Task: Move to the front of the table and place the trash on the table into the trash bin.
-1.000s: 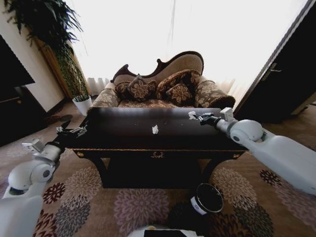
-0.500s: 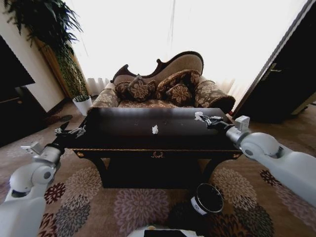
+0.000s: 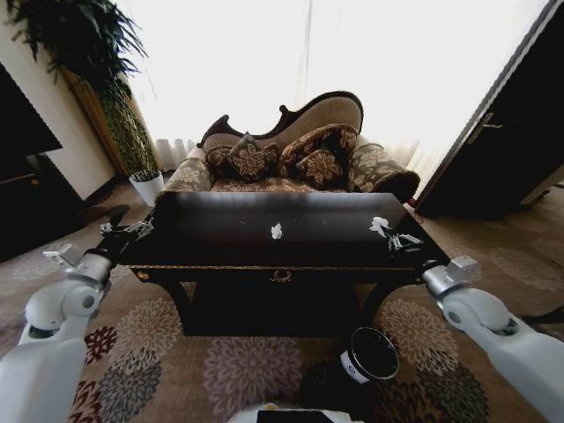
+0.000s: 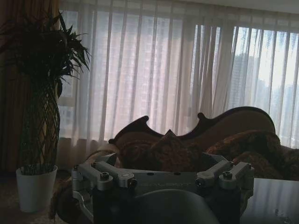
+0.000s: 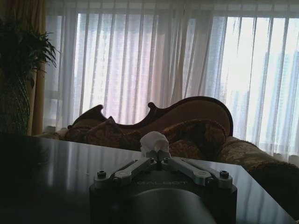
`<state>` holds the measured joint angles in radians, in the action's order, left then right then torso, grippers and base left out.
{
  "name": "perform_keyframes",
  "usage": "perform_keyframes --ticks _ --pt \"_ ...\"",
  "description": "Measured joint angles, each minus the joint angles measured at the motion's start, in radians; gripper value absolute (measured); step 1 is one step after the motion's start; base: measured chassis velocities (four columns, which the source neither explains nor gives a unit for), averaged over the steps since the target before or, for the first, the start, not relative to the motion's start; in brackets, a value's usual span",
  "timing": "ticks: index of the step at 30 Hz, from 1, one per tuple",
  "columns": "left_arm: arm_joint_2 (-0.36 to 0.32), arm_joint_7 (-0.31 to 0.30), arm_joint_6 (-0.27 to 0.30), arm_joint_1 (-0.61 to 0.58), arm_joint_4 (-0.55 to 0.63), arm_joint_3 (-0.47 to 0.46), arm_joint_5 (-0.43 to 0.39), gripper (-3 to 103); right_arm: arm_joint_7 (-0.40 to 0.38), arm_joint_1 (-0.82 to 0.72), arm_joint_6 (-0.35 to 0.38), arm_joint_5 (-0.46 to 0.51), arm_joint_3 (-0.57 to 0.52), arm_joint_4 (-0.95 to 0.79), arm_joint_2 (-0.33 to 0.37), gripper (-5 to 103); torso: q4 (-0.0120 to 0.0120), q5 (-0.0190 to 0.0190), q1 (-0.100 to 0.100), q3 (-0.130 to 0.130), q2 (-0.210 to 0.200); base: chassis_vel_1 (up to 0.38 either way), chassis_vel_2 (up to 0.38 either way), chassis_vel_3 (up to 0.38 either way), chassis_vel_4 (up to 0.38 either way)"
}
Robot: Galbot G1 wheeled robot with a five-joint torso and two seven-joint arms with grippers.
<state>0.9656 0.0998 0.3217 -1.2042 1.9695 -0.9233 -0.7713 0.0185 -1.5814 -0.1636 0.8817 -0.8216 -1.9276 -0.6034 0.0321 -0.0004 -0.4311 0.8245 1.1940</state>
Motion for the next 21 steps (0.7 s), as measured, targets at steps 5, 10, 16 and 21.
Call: perform_keyframes --ticks 5,10,16,21 --pt "0.001 0.000 0.000 0.007 -0.006 0.008 0.004 100 0.036 -0.123 -0.057 -0.063 -0.068 0.000 -0.074 0 0.0004 0.0006 0.000 0.000 0.000 0.000 0.000 0.000 0.000" --pt "0.004 0.000 0.000 0.007 -0.006 0.008 0.005 100 0.059 -0.182 -0.103 -0.129 -0.106 -0.001 -0.143 0 0.0001 0.0002 0.000 0.000 0.000 0.000 0.000 0.000 0.000" --pt "0.007 0.001 -0.001 0.004 -0.010 0.007 0.006 100 0.063 -0.236 -0.133 -0.138 -0.165 -0.007 -0.209 0 0.0002 0.0003 0.000 0.000 0.000 0.000 0.000 0.000 0.000" --pt "0.013 0.002 -0.004 0.012 -0.016 0.015 0.009 100 0.081 -0.270 -0.160 -0.146 -0.211 0.001 -0.260 0 0.0001 -0.0001 0.000 0.000 0.000 0.000 0.000 0.000 0.000"
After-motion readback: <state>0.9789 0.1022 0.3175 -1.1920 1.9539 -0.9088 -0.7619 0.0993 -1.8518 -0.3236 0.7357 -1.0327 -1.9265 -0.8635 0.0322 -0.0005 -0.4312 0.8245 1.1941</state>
